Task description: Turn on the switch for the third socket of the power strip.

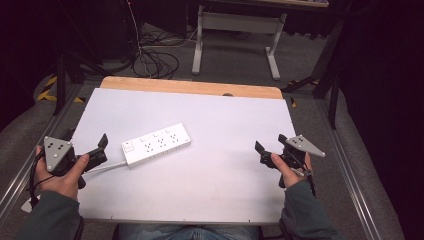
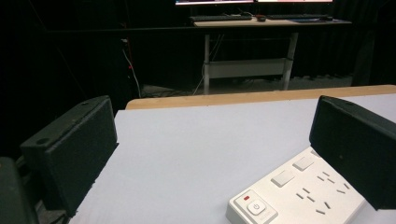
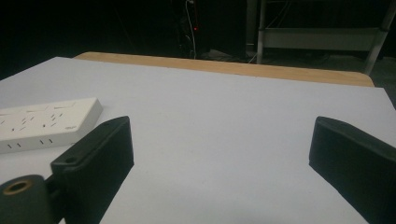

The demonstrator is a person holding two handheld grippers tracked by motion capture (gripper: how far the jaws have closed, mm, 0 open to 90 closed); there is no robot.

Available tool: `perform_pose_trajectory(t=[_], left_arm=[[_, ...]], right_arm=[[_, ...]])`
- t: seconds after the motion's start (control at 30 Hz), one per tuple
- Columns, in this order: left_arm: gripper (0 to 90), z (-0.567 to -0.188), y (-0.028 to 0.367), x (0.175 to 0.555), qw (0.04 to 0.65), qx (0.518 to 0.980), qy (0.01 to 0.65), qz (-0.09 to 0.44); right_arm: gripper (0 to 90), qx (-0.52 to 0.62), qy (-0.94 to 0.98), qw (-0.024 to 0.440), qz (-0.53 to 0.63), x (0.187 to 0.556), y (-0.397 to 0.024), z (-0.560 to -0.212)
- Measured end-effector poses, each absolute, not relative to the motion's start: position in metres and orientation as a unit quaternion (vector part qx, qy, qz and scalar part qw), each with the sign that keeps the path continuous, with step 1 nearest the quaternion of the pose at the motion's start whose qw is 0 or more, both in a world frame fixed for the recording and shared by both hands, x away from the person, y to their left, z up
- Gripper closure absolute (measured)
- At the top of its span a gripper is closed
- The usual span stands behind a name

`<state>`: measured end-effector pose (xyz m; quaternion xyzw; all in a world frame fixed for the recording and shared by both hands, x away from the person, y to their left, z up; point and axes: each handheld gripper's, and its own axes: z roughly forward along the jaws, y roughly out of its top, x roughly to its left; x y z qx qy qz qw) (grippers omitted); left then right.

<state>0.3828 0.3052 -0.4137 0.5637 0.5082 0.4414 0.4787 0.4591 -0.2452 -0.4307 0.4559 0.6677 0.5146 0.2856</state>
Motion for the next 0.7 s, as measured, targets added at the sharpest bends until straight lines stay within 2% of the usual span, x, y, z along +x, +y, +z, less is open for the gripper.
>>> perform_pose_trajectory(t=[0.6, 0.7], left_arm=[[3.6, -0.4141, 0.3021, 0.3869, 0.472, 0.563, 0.511, 0.445], [7.4, -0.4135, 0.3022, 0.3865, 0.468, 0.561, 0.512, 0.452]], right_arm=[[7.3, 0.46, 0.667, 0.288, 0.51, 0.4577, -0.2475, -0.4311], [7.7, 0.462, 0.67, 0.286, 0.506, 0.4579, -0.2477, -0.4317]])
